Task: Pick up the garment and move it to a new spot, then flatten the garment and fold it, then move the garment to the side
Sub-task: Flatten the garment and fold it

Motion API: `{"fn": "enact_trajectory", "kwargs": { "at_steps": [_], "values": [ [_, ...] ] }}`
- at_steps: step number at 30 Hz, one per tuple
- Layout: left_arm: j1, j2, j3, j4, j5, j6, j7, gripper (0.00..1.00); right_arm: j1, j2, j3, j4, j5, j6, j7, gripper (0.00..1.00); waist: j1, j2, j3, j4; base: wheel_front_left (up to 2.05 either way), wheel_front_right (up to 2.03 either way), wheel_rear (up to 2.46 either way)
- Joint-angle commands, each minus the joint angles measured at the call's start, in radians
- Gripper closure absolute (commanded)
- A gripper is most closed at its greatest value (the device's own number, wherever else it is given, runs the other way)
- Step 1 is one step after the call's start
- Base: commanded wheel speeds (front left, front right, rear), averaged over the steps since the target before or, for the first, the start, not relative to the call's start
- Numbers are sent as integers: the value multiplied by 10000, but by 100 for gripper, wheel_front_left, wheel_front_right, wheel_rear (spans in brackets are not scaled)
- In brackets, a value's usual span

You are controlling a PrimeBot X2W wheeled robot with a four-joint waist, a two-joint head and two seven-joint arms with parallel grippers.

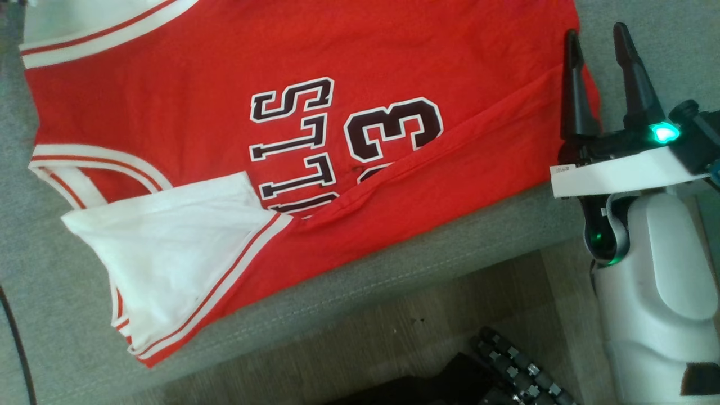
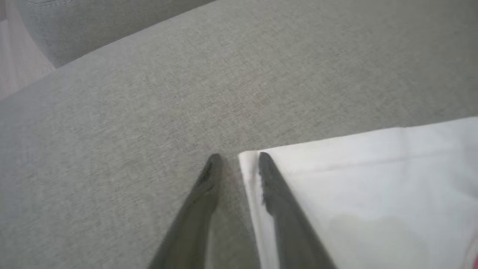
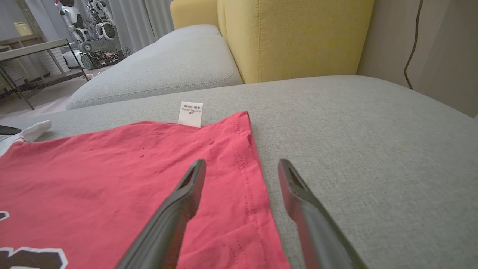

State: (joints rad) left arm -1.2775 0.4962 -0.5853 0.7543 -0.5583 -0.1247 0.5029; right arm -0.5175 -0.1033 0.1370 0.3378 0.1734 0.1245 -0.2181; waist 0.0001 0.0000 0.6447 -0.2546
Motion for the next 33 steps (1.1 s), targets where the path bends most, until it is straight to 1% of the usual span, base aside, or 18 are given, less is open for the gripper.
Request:
{"fn": "enact_trajectory", "kwargs": {
  "at_steps": [1,2,5,7,9,12,16,19,22,26,29,33],
  "values": [
    [-23,422,-102,-206,-158,-55,300,100,-70,29,134,-251,64,62,-88,0,-1,0,-16,15,0,0,0],
    [-2,488,-271,-348,-262,-56,337,100,-134,17,150,-241,73,62,-85,0,-1,0,-21,23,0,0,0],
    [-14,740,-582,-720,-464,-57,-4,100,-459,5,227,-161,104,62,103,0,-1,0,-58,47,0,0,0],
    [-36,856,-729,-856,-589,-57,-285,100,-813,10,225,33,107,62,602,0,-1,0,-123,61,0,0,0],
    [-79,921,-876,-961,-673,-58,-599,100,-1363,17,67,314,112,62,1318,0,-1,0,-200,96,0,0,0],
    [-161,869,-1117,-1017,-781,-58,-897,100,-2412,25,-357,924,-54,62,2675,0,-1,0,-312,253,0,0,0],
    [-277,723,-1468,-1116,-915,-58,-1191,100,-3833,-20,-673,1923,-628,62,4637,0,-1,0,-402,528,0,0,0],
    [-424,652,-1708,-1206,-940,-58,-1530,100,-4714,-28,-809,2668,-914,62,5664,0,-1,0,-429,759,0,0,0],
    [-524,578,-1884,-1132,-957,-59,-1933,100,-5376,-74,-949,3450,-1257,62,6447,0,-1,0,-484,934,0,0,0],
    [-581,560,-2175,-1035,-1136,-59,-2185,100,-5986,-67,-1363,4398,-1558,62,7159,0,-1,0,-574,1053,0,0,0],
    [-650,578,-2396,-962,-1286,-59,-2295,100,-6301,-93,-1683,4907,-1836,62,7400,0,-1,0,-620,1137,0,0,0],
    [-732,552,-2599,-885,-1431,-59,-2401,100,-6548,-129,-1817,5278,-2096,62,7530,0,-1,0,-639,1230,0,0,0]
  ]
}}
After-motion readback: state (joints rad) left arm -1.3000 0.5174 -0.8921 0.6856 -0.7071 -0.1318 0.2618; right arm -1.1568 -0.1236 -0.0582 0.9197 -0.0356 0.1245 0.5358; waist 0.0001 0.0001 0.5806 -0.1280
